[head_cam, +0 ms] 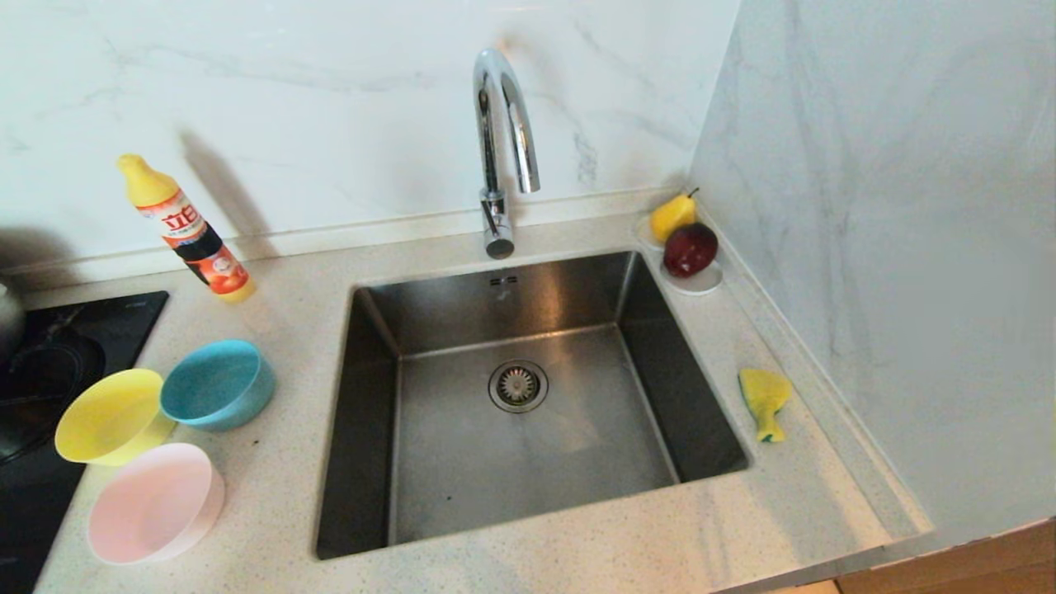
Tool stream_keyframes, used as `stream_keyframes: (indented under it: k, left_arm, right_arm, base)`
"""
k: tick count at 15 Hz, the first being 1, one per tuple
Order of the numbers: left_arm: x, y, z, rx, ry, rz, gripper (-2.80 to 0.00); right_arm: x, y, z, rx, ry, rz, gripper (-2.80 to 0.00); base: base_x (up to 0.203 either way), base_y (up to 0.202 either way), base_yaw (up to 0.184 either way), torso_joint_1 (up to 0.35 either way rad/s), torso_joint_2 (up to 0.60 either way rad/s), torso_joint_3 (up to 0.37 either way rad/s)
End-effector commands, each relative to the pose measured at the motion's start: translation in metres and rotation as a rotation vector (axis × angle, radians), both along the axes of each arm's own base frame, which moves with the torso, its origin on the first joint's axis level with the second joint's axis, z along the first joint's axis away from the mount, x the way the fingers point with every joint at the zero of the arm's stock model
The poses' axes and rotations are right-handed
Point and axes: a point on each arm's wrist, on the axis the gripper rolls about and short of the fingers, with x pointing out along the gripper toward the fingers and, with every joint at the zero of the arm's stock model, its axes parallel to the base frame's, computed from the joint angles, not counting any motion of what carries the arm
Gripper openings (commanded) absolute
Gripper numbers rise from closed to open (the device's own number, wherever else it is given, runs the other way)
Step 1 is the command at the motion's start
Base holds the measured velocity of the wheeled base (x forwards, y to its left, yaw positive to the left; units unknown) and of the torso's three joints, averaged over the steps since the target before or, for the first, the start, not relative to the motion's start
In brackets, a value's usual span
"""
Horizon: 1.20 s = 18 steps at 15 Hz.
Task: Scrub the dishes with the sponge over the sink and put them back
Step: Turn on the faucet
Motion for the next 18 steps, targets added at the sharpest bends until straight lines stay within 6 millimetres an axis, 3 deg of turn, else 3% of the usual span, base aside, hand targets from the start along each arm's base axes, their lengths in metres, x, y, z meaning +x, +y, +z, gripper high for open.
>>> stream_keyframes:
  k: [1, 9, 15, 18]
  left_arm:
    - [0.0, 0.0, 0.0, 0.0, 0.002, 0.0, -2.8]
    - [0.0, 0.0, 0.0, 0.0, 0.002, 0.0, -2.8]
    - [0.0, 0.0, 0.0, 0.0, 0.002, 0.0, -2.8]
    - [0.0, 0.0, 0.0, 0.0, 0.002, 0.0, -2.8]
  right_arm:
    - [0.023, 0.009, -0.003, -0.021, 0.069, 0.041, -2.8]
    - [0.089, 0.035, -0.016, -0.112, 0.153, -0.105, -2.8]
    - [0.116, 0.075, -0.027, -0.167, 0.22, -0.297, -2.8]
    - [0.126, 0.083, -0.032, -0.176, 0.247, -0.417, -2.8]
  base:
    - [0.0, 0.0, 0.0, 0.0, 0.0, 0.0]
    - [0.0, 0.0, 0.0, 0.0, 0.0, 0.0]
    - [0.0, 0.0, 0.0, 0.0, 0.0, 0.0]
    - [0.0, 0.0, 0.0, 0.0, 0.0, 0.0]
